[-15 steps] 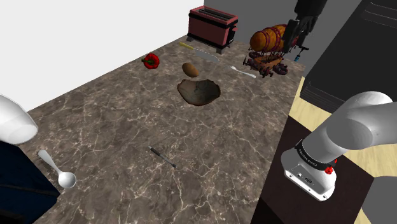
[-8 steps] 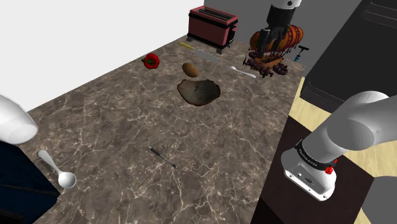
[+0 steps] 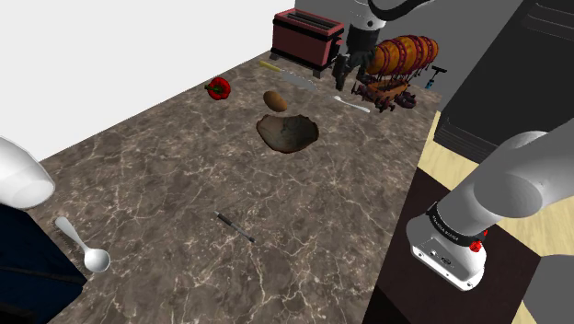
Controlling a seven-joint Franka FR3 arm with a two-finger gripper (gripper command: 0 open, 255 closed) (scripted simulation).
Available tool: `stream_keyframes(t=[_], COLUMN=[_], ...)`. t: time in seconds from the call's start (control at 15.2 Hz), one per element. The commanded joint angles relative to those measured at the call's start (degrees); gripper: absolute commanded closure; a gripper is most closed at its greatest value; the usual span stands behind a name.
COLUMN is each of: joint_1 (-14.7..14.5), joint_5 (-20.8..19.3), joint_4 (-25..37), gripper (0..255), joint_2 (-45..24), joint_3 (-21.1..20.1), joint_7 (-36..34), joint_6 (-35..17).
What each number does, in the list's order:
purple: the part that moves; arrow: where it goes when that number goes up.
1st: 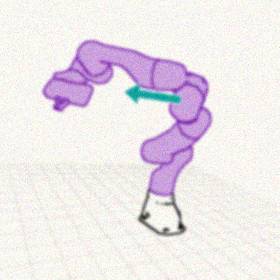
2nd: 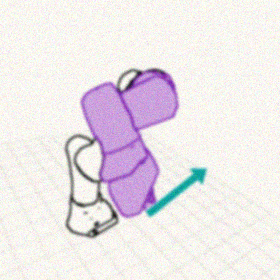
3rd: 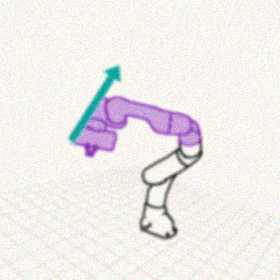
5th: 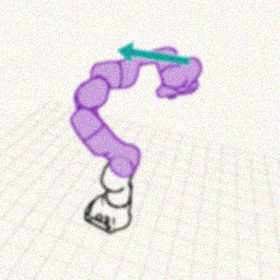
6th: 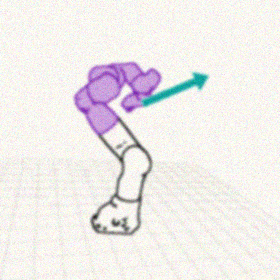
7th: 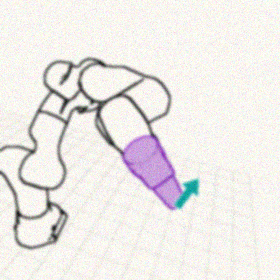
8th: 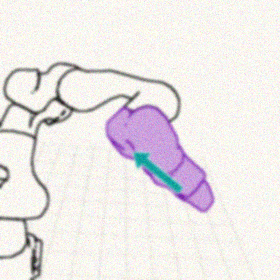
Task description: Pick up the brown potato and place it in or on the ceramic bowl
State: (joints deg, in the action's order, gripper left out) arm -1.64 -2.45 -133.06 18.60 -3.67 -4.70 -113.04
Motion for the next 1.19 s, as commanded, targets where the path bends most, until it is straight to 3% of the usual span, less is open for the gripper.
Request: stream_keyframes(t=[0.0, 0.59, 1.12], joint_1=[-0.2, -1.4, -3.6], joint_5=[-0.2, -2.8, -6.0], joint_4=[2.2, 14.2, 30.2], gripper=[0, 0, 0], joint_2=[-4.5, -22.9, -39.8], joint_3=[-0.6, -2.6, -2.8], joint_7=[-0.9, -5.4, -8.9], joint_6=[-3.0, -11.9, -14.9])
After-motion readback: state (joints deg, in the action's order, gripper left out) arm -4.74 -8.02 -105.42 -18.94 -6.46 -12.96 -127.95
